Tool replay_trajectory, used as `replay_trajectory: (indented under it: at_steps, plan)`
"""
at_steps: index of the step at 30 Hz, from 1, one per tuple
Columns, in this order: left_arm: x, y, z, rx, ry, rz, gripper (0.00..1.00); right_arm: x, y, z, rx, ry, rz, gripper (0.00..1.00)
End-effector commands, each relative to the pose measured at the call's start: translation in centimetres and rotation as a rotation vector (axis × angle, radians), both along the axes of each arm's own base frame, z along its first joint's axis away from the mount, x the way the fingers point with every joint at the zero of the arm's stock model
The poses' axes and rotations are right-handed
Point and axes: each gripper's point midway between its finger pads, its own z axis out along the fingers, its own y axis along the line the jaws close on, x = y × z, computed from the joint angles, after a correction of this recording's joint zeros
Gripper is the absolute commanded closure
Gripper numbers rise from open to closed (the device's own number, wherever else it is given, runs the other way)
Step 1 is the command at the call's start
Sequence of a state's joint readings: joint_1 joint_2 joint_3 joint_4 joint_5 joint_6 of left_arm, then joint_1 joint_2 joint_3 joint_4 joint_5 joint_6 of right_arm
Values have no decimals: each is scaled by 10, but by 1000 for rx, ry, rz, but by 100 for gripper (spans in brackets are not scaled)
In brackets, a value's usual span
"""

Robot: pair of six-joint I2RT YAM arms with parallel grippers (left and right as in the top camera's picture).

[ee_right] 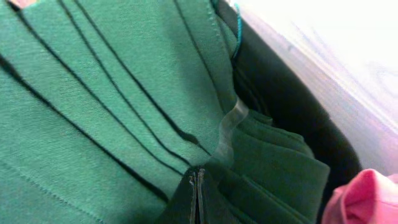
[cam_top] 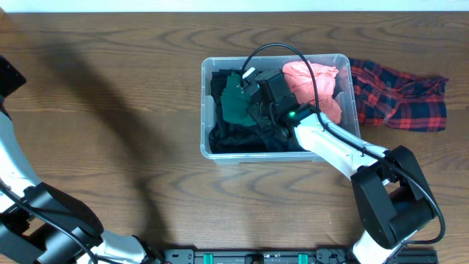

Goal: Pack container
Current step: 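Lower the green garment onto the black clothes and press it down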

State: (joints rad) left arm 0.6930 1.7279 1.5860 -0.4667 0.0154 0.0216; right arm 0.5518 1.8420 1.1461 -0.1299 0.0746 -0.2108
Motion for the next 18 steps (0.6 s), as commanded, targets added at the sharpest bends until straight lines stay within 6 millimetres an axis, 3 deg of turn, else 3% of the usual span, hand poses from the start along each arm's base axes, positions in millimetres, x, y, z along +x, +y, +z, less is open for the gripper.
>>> replay_trajectory:
  at_steps: [1,6,10,13,18]
  plan:
    - [-1,2,5,2,-12,15,2,7,-4,6,-28,-42,-21,99]
    - [-1,2,5,2,-12,15,2,8,17,74,68,-186,10,99]
    - [-1,2,5,2,-12,15,2,4,27,117,134,-278,31,99]
    - [-1,2,5,2,-12,15,2,1,34,123,162,-288,57,99]
    - [-1,2,5,2,-12,15,2,-5,50,98,186,-212,131,99]
